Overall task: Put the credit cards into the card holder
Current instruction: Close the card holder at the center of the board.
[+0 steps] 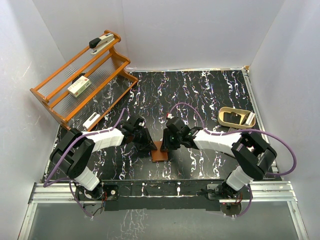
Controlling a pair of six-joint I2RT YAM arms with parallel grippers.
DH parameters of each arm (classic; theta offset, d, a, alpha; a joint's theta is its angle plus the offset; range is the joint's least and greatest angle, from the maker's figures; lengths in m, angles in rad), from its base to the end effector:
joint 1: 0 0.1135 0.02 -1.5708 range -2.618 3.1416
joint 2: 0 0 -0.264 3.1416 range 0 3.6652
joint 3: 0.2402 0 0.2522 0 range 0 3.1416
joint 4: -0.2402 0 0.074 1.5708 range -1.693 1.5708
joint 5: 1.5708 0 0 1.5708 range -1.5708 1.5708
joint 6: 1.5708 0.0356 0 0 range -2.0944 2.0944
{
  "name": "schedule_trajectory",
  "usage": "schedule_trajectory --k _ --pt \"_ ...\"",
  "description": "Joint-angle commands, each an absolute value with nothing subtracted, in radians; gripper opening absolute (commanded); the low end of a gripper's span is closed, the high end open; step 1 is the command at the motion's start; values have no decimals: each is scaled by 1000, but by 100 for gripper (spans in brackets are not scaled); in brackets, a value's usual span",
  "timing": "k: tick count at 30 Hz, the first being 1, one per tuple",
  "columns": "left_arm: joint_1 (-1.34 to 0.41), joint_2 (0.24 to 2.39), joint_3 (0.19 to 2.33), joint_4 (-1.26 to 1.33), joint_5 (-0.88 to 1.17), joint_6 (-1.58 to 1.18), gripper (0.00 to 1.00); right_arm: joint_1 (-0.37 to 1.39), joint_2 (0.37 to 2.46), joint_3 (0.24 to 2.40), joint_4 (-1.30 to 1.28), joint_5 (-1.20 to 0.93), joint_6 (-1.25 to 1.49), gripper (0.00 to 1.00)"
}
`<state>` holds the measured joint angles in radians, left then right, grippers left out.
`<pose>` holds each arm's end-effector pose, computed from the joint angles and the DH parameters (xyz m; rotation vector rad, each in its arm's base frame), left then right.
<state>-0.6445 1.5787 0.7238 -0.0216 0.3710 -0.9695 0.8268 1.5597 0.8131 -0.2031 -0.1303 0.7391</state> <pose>0.2294 -0.1886 0.1497 -0.2580 2.7165 -1.0648 0.2006 0.2248 0.1663 -0.1746 2.6910 0.7350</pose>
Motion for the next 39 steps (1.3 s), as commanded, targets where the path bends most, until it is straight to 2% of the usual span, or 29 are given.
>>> schedule_trajectory --k 1,16,20,39 --pt "-651 1593 702 -49 367 -968 7 842 1571 805 -169 -134 746 13" --pt "-650 1590 697 -51 364 -967 7 841 1517 934 -329 -20 704 17" --pt "-651 1589 700 -55 363 -967 7 839 1533 929 -319 -18 704 20" --pt "-650 1600 703 -49 367 -969 6 839 1575 857 -234 -84 728 18"
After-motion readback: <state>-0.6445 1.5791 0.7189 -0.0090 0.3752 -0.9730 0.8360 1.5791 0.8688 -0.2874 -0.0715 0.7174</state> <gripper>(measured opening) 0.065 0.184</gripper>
